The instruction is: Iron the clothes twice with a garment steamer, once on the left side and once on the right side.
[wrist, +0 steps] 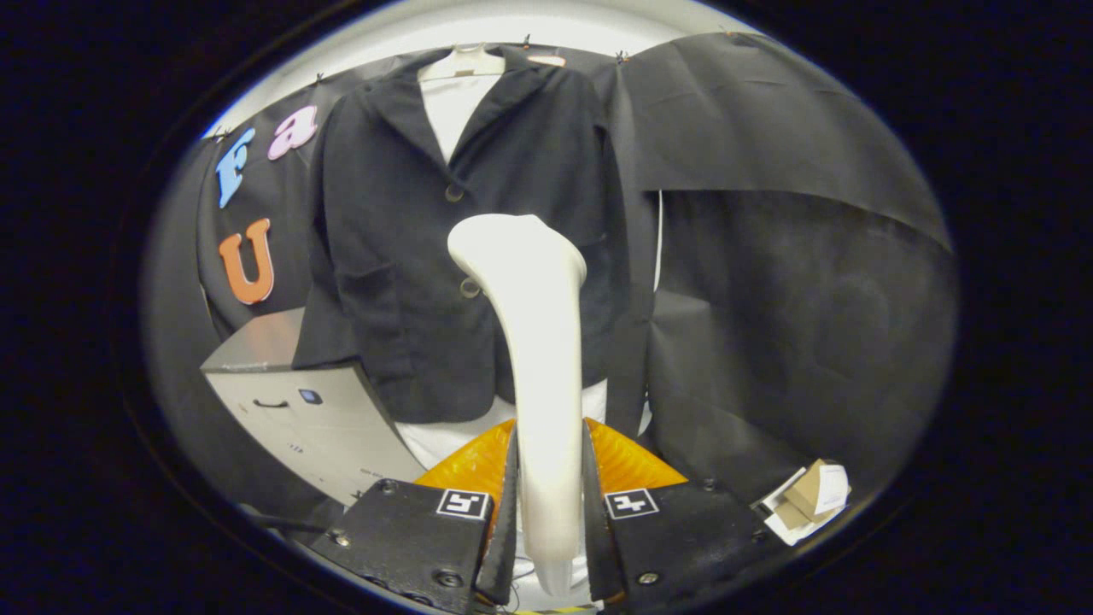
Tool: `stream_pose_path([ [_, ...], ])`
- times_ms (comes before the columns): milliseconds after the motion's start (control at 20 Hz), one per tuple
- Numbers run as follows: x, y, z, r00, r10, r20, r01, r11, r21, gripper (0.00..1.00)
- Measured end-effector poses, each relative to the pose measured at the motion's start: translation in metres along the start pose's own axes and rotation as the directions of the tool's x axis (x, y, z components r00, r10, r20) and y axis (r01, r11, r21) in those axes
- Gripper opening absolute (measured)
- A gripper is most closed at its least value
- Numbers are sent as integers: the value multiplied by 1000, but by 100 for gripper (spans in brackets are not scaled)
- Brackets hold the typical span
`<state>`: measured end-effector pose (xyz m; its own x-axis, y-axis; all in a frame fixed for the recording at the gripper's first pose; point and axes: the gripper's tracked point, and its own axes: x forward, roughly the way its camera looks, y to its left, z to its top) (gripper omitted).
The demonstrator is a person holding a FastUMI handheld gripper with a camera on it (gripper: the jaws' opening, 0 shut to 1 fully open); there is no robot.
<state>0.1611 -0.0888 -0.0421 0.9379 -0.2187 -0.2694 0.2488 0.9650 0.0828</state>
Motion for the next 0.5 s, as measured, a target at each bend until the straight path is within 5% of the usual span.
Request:
stream_pose_path([
  [500, 21, -18, 151, 982, 52, 180, -55, 998, 10, 36],
])
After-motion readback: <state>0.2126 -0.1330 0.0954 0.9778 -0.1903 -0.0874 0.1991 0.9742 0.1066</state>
